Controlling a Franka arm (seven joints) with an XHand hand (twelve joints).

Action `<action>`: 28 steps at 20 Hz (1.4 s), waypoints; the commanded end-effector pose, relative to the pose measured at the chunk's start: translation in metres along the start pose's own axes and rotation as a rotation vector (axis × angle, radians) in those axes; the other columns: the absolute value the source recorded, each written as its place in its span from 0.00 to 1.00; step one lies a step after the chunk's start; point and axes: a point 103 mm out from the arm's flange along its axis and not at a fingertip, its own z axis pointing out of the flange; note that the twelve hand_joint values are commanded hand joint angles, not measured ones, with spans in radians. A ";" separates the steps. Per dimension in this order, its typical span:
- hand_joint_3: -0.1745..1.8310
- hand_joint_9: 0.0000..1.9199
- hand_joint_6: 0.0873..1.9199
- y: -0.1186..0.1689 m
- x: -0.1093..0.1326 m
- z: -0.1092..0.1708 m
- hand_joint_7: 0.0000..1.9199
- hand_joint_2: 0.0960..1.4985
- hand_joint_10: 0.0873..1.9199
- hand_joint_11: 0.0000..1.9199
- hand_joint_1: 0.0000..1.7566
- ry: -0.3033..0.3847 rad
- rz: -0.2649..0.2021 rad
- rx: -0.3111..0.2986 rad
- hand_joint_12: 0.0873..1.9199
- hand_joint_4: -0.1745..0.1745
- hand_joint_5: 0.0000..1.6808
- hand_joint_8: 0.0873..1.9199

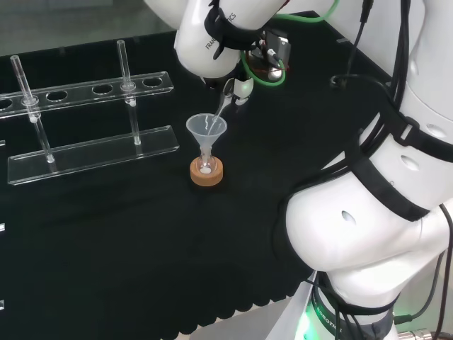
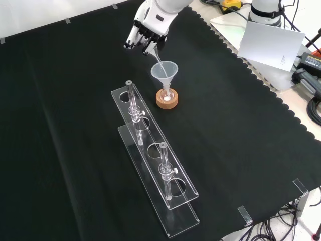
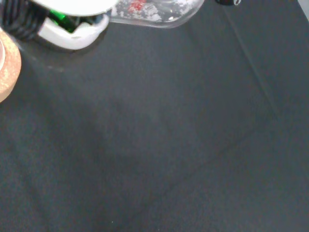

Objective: Pour all the NaCl from the weighing funnel into the round-bottom flask.

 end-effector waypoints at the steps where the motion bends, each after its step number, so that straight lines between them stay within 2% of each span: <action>1: 0.45 0.61 0.32 0.008 0.002 -0.013 0.88 0.37 0.05 0.15 0.63 -0.031 -0.013 0.012 0.70 1.00 0.76 0.02; 3: 0.45 0.61 0.32 -0.002 -0.003 -0.005 0.88 0.37 0.05 0.15 0.63 -0.038 -0.010 0.014 0.70 1.00 0.76 0.02; 15: 0.45 0.61 0.33 -0.002 -0.006 -0.003 0.88 0.37 0.04 0.15 0.63 -0.048 -0.023 -0.004 0.69 1.00 0.76 0.02; 28: 0.46 0.61 0.33 0.003 -0.009 0.001 0.88 0.37 0.04 0.15 0.63 -0.138 -0.040 0.006 0.69 1.00 0.76 0.02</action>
